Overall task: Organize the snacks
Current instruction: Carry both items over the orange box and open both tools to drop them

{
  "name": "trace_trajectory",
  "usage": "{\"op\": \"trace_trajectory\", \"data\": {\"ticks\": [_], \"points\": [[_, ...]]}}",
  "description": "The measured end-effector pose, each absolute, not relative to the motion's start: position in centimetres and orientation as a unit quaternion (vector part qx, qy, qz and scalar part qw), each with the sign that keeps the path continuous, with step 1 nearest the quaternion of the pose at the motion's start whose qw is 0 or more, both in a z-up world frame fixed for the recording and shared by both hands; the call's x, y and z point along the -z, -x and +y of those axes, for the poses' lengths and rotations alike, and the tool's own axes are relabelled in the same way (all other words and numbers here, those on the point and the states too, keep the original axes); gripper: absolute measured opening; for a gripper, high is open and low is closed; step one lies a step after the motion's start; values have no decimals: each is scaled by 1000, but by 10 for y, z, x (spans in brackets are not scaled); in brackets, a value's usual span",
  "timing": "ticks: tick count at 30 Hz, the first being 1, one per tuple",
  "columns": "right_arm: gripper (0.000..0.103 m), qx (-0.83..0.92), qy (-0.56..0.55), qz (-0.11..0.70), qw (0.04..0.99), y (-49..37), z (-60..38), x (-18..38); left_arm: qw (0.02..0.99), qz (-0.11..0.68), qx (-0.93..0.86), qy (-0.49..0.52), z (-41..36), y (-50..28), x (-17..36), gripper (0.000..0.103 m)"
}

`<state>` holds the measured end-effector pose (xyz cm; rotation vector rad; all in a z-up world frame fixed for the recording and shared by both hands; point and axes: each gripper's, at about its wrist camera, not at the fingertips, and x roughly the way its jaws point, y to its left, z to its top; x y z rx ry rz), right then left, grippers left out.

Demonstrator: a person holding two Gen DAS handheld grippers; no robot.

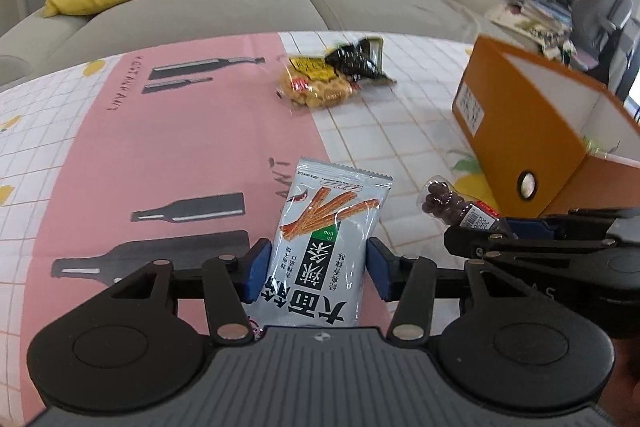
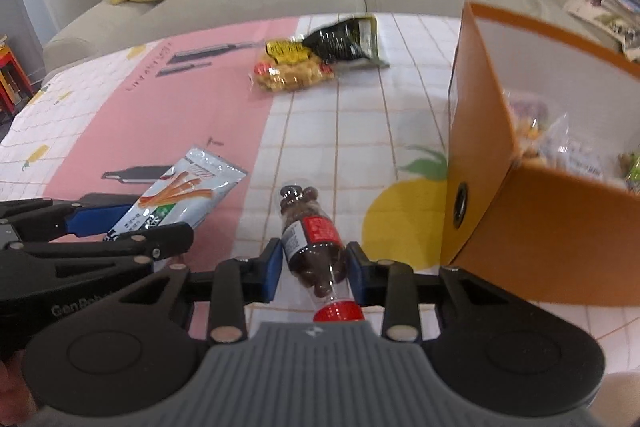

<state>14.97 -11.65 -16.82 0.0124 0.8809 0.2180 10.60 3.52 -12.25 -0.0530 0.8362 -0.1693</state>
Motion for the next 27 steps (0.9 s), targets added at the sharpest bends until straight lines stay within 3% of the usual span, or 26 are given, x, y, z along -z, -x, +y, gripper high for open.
{"op": "trace_trajectory", "data": {"ticks": [18,27], "points": [[32,-76,-64,352,931,-111,-193,65,922,342,173,47,-19,-106,8,58],[32,-36,-51,363,930,-118,-286,24,880,380,279,61,-102,-153,-15,58]]}}
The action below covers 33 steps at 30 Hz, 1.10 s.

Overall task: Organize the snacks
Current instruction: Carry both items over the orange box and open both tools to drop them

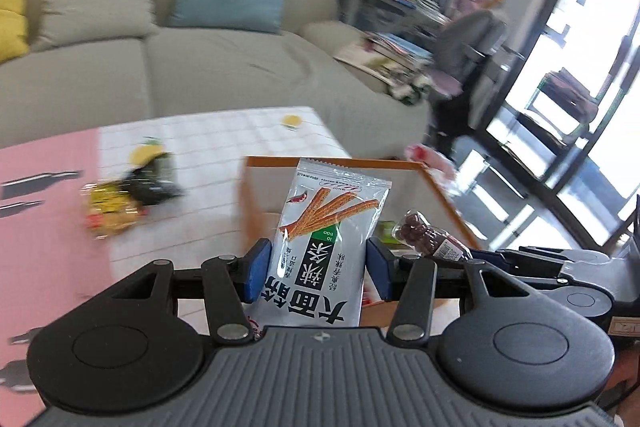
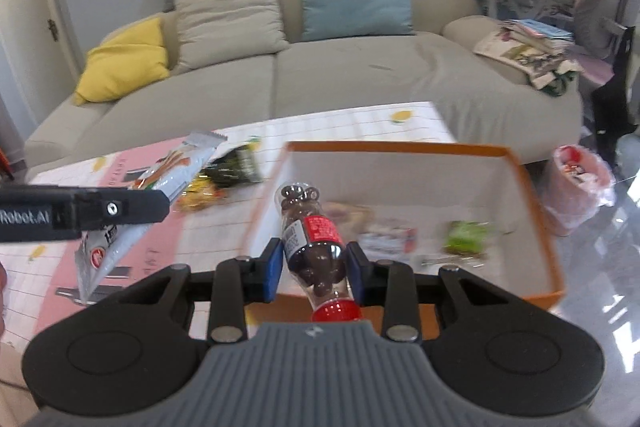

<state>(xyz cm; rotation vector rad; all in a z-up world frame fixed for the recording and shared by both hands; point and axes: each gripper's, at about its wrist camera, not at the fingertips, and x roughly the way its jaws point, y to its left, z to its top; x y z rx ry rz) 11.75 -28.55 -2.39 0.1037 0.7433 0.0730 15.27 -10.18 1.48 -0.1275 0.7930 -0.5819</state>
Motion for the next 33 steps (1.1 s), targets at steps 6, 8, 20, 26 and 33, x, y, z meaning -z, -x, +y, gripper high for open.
{"op": "trace_trajectory", "data": {"ticks": [6,8,20,26,33], "points": [[32,0,-21,409,912,-143,-349,22,854,416,310,31,-165,-186,0,58],[32,12,-11,430,903,-157,-366,27,842,436,316,35,-180,-198,10,58],[32,40,39,546,836,-220,-398,78,789,533,302,38,-250,-269,77,58],[32,29,84,565,820,-234,-391,93,783,551,288,15,-267,-282,99,58],[32,22,95,598,795,-248,-393,112,770,571,284,-25,-285,-285,114,59]]}}
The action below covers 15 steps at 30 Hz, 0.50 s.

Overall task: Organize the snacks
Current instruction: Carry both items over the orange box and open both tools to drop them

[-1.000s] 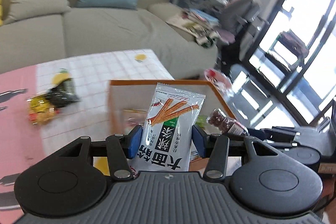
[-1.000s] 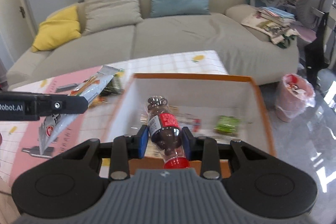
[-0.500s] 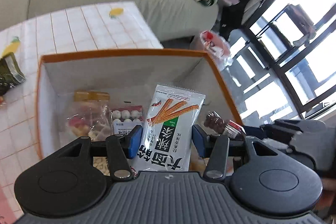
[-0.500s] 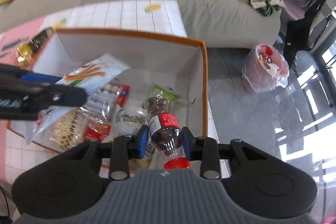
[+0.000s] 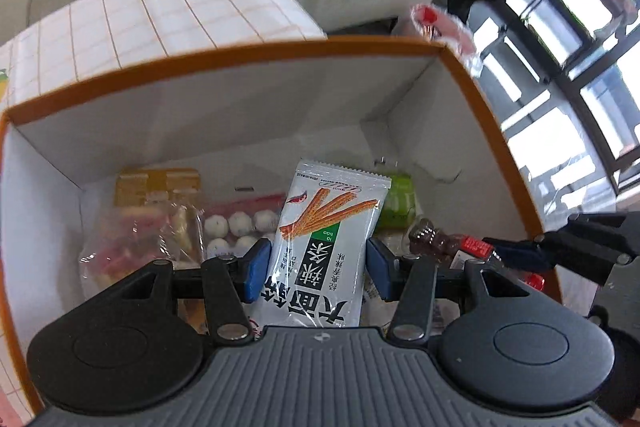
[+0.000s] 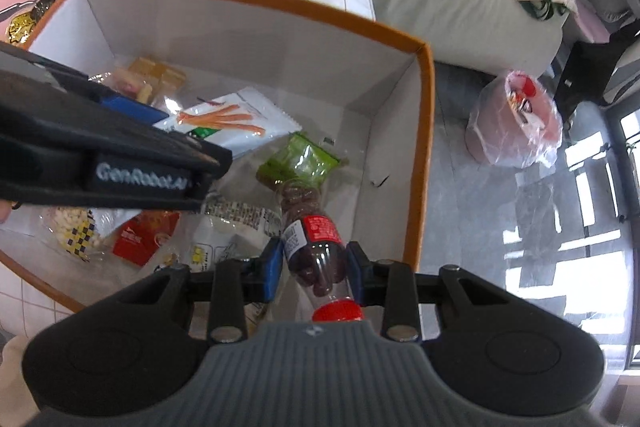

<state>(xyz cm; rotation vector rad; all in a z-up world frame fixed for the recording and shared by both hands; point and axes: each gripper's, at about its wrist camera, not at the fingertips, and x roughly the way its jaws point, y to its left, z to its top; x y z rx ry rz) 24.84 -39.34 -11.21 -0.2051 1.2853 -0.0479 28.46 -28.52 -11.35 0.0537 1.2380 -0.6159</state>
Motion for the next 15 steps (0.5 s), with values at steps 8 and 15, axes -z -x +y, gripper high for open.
{"op": "trace_trajectory", "data": {"ticks": [8,15], "points": [[33,24,81,616,783,-254,-401,123,763,576,289,-49,-285,-281,116,62],[41,30,92,613,784,-255,-396,125,769,566,291,-56,-282,-276,105,76]]}}
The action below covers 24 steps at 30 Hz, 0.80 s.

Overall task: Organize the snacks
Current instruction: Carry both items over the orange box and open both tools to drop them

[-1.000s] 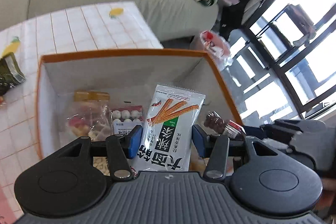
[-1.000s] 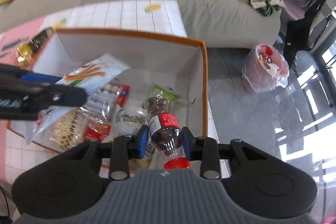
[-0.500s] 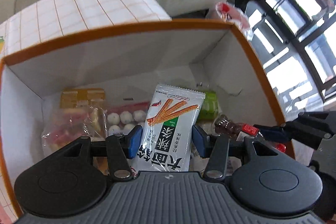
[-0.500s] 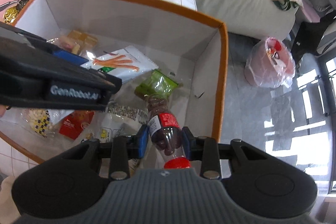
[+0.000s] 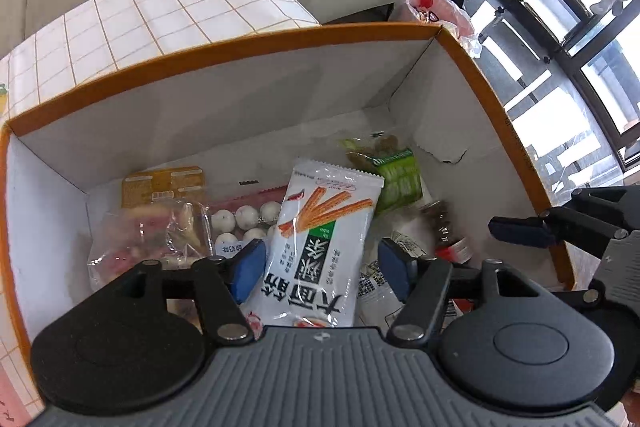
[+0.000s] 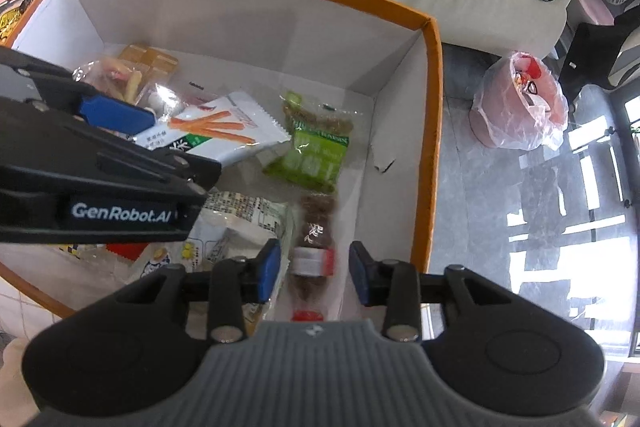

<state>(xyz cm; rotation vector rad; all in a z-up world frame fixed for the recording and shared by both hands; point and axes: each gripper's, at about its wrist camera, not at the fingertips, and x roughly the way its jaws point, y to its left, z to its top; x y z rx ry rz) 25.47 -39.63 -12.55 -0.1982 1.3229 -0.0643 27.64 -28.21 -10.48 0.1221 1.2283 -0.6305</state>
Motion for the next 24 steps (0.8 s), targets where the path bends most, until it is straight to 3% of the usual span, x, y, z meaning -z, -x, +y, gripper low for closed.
{"op": "trace_trajectory", "data": {"ticks": [5,8,18,21,24], "points": [[56,25,84,612,786,-249,-393,121,772,560,295,-56,-275,-275,93,86],[61,22,85,608,789,-245,-389,116,776,554,296,-61,-270,-272,85,86],[65,24,83,585,807,-232,-372,86,794,526,301,-57,-238,-251,44,86],[73,27,72,569,819,-225,-368,73,806,505,304,-56,-222,-239,26,86],[73,27,60,553,831,-217,-359,59,824,477,299,-64,-204,-225,6,86]]}}
